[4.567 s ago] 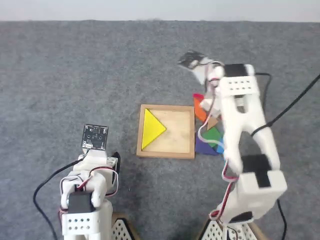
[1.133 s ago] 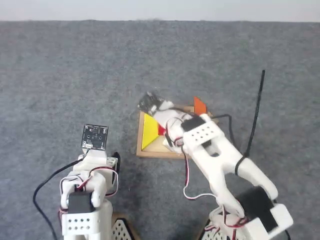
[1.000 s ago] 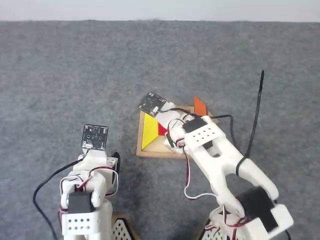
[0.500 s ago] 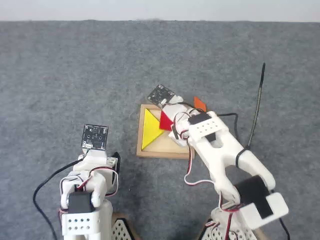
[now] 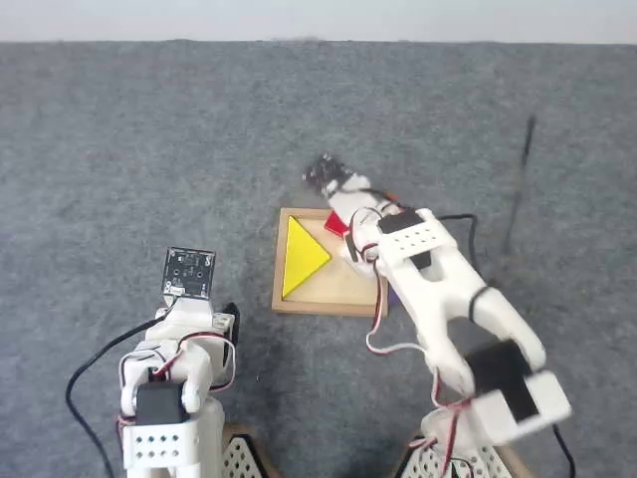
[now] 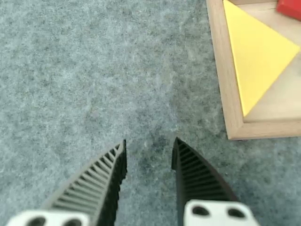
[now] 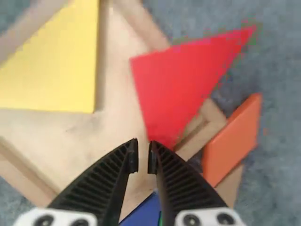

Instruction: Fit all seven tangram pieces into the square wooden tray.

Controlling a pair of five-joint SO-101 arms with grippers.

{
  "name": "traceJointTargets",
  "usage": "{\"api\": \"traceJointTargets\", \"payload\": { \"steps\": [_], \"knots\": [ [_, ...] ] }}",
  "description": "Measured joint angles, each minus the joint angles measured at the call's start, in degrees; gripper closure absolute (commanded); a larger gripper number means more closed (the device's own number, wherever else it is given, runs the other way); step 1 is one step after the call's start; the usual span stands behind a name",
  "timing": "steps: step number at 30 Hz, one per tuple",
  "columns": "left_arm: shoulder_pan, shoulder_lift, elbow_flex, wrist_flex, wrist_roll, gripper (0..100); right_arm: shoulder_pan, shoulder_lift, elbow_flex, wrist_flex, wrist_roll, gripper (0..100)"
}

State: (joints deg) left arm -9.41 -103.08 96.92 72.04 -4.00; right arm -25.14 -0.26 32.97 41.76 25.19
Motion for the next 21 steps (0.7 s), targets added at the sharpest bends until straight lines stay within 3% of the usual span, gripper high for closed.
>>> {"api": "traceJointTargets", "payload": {
  "steps": [8, 14, 21],
  "knots": [
    [0.0, 0.0, 0.0, 0.0, 0.0, 85, 4.6, -4.8, -7.4, -0.8, -8.8, 93.3],
    [0.0, 0.0, 0.0, 0.0, 0.0, 85, 7.3, 12.6, -24.8, 5.1, -9.5, 93.3],
    [0.0, 0.0, 0.0, 0.0, 0.0, 85, 5.6, 32.4, -43.8, 14.2, -9.5, 93.3]
  ]
}}
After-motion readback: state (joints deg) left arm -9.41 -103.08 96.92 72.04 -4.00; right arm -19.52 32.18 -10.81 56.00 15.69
